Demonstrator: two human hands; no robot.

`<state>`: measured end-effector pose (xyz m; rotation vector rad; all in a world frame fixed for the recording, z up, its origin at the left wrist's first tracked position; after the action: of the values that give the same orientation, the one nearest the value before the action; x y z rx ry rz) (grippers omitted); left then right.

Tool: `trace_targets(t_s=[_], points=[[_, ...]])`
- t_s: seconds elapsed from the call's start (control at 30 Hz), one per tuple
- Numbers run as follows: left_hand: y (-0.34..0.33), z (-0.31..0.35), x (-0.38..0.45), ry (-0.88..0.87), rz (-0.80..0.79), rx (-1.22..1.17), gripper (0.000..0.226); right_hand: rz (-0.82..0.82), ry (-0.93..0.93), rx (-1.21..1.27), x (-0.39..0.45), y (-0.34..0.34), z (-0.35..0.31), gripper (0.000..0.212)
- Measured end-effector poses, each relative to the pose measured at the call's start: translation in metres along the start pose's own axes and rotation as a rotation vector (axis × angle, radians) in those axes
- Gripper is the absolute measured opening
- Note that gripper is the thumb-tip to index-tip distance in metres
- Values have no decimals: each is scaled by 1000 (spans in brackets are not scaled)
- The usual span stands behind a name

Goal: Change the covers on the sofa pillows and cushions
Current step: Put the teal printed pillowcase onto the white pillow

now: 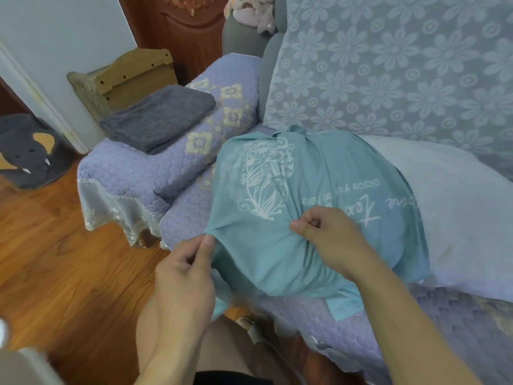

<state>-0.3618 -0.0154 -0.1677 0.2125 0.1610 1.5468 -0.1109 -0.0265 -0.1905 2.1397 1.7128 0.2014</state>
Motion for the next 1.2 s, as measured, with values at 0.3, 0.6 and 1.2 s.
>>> trace_targets(t_s=[0.3, 0.6, 1.2], points=[[-89, -16, -12, -98, -428, 198, 21, -117, -11, -78, -5, -16, 18, 21], [-73, -43, 59, 156, -524, 686, 57, -151, 13, -89, -20, -4, 24, 26], [-64, -20, 120, -208, -535, 675, 61, 396, -81, -286, -41, 88, 39, 32]])
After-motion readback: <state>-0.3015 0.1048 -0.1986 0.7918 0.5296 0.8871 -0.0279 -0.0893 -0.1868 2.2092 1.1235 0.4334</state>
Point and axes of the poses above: each hand's wrist, its own x-axis towards the middle knuckle, its own y-axis out of the back of the hand, z = x × y, the point moved 5 cm from there along x, towards the middle knuckle, and after that the axes turned 8 degrees about -z, right-handed, at the moved point
